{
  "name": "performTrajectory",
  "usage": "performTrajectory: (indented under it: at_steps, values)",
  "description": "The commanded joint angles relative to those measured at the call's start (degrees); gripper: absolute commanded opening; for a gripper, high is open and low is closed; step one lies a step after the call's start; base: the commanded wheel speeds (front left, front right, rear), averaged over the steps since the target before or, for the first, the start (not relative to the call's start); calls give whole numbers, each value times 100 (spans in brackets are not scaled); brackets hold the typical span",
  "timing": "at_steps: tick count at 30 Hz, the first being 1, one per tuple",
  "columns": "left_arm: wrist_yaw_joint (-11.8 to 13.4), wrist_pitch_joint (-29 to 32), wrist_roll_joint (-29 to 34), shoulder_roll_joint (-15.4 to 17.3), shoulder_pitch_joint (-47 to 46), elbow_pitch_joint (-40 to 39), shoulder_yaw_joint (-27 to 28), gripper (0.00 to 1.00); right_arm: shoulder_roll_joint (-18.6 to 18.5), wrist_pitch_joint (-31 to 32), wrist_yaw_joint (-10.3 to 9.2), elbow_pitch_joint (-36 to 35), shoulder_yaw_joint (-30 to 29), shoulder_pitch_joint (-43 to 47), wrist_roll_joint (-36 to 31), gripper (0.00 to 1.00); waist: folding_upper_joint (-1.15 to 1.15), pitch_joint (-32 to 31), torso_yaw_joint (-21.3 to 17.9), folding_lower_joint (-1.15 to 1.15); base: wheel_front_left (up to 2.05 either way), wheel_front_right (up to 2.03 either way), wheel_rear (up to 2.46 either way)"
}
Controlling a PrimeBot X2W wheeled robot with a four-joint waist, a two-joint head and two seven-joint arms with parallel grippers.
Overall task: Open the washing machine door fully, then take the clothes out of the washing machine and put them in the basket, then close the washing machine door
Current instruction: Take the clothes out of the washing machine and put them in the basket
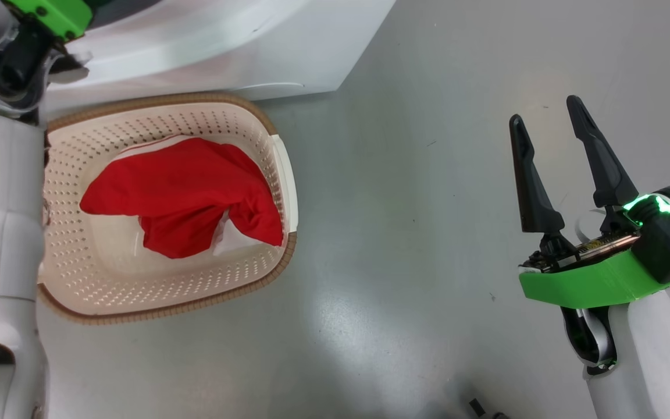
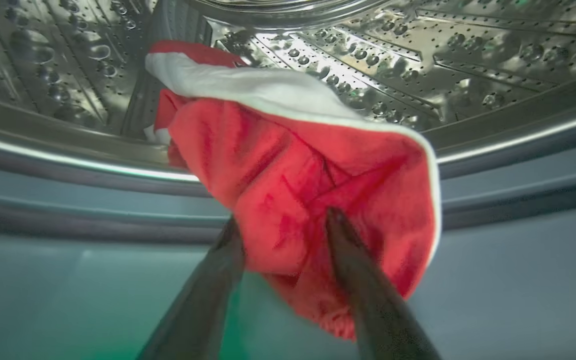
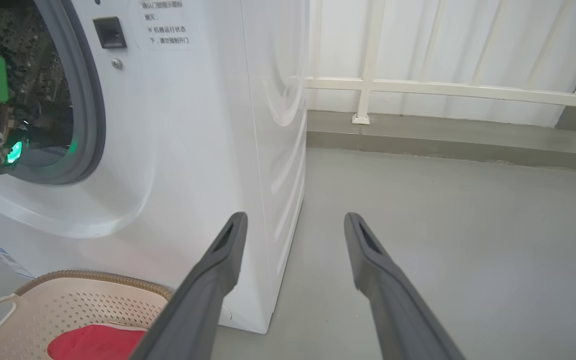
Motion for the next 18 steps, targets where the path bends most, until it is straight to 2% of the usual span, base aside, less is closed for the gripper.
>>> performTrajectory:
  at_steps: [1, 6, 10, 13, 18]
  values:
    - [-39, 49, -35, 206, -7, -294, -89, 0, -15, -36, 26, -155, 131, 126, 90, 100, 0, 26, -5, 0, 0, 0, 0]
    - [-39, -248, -11, 338, 133, -673, -380, 0, -15, -36, 26, -120, 95, 114, 105, 100, 0, 37, 24, 0, 0, 0, 0]
    - [-39, -860, 73, 512, 363, -1033, -657, 0, -15, -36, 26, -76, 32, 125, 90, 100, 0, -36, 134, 0, 0, 0, 0]
    - [-39, -1086, 115, 571, 462, -1104, -752, 0, -15, -36, 26, -65, 21, 140, 74, 100, 0, -68, 198, 0, 0, 0, 0]
    - [-39, -1802, 335, 760, 731, -1211, -916, 0, -15, -36, 26, -63, -4, 144, 125, 100, 0, -172, 351, 0, 0, 0, 0]
